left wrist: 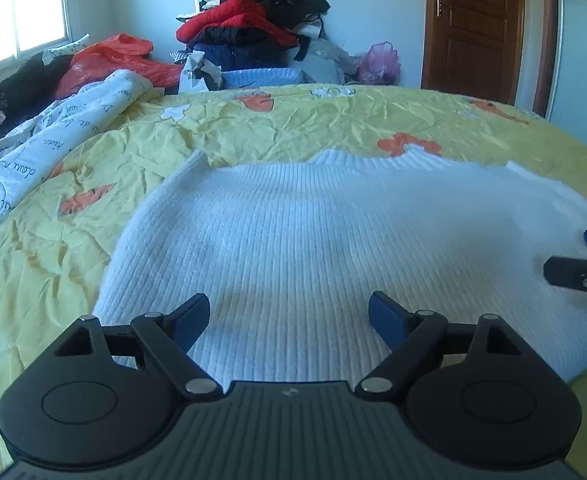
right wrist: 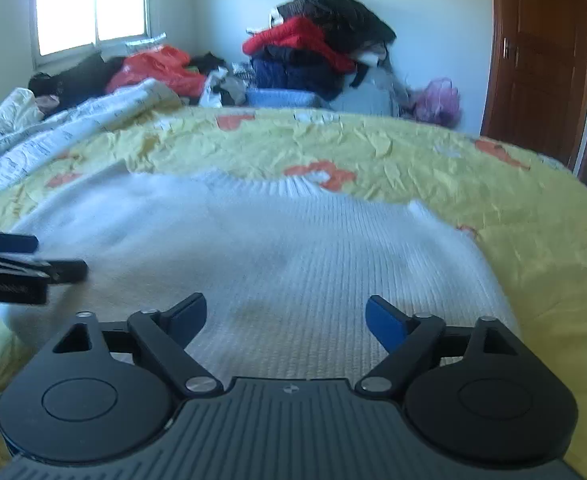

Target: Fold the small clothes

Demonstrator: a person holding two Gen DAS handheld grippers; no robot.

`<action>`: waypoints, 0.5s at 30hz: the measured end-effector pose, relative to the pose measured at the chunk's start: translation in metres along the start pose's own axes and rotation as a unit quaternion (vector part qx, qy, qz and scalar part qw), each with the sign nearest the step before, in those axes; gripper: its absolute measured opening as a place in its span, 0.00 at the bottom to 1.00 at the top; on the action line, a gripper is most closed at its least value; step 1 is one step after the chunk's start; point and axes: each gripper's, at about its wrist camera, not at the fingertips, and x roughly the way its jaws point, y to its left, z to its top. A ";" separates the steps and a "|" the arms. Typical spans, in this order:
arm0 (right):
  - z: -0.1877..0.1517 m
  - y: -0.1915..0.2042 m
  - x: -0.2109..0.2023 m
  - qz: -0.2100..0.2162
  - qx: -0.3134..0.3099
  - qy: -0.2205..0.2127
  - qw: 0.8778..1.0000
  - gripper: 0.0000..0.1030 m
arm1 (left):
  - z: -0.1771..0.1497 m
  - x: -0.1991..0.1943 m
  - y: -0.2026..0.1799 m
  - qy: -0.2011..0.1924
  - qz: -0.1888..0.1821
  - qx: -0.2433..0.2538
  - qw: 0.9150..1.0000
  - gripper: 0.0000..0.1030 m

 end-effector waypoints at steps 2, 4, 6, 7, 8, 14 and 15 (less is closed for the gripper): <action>-0.006 0.003 0.000 -0.001 -0.007 0.004 1.000 0.90 | -0.003 0.002 0.002 -0.004 -0.002 -0.006 1.000 0.85; -0.018 0.004 0.010 -0.002 -0.016 0.028 0.999 0.93 | -0.004 0.004 0.004 -0.002 -0.005 -0.012 1.000 0.85; -0.028 0.008 0.011 0.002 -0.048 0.018 0.999 0.96 | -0.005 0.006 0.004 -0.003 -0.006 -0.010 1.000 0.85; -0.025 0.009 0.011 0.002 -0.052 0.028 0.998 0.96 | -0.004 0.007 0.004 -0.004 -0.006 -0.010 1.000 0.85; -0.019 0.009 0.012 0.003 -0.048 0.043 0.998 0.97 | -0.004 0.007 0.004 -0.004 -0.006 -0.010 1.000 0.85; 0.019 0.012 0.007 0.030 -0.024 0.026 0.999 0.89 | -0.006 0.008 0.003 -0.013 -0.006 -0.012 1.000 0.85; 0.024 0.016 0.011 0.030 -0.031 0.023 0.999 0.89 | -0.007 0.008 0.003 -0.015 -0.006 -0.012 1.000 0.85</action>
